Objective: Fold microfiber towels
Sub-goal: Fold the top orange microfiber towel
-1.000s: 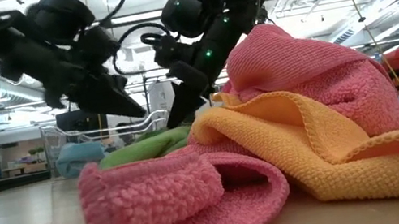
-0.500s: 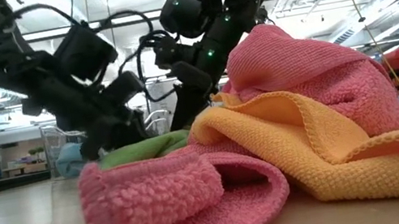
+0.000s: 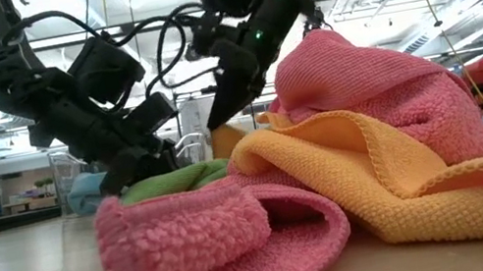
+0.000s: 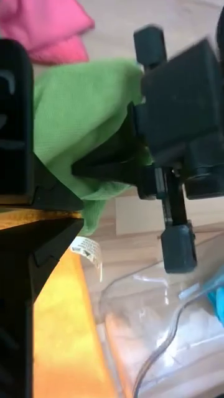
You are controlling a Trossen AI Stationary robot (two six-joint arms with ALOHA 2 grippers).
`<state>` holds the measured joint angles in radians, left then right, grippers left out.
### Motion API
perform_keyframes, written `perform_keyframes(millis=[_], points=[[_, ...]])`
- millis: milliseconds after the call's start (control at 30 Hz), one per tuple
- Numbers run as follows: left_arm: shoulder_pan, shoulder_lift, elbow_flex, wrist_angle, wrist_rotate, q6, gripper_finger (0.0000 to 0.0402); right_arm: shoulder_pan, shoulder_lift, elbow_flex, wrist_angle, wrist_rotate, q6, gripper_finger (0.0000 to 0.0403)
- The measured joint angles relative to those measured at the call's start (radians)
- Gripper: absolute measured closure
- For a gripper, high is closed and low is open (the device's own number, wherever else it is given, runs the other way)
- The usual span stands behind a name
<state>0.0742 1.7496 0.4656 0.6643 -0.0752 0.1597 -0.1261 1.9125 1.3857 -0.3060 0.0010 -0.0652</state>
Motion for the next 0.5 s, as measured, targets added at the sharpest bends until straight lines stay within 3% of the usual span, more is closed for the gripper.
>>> perform_keyframes(millis=[233,500], points=[[0.0,-0.013,0.0,-0.014,0.0,0.001,0.039,0.011,-0.064,0.0,-0.09,0.058,0.02,0.0366],[0.0,-0.114,0.0,-0.128,0.0,0.005,0.0379,0.021,-0.131,0.0,-0.27,0.136,0.059,0.0366]])
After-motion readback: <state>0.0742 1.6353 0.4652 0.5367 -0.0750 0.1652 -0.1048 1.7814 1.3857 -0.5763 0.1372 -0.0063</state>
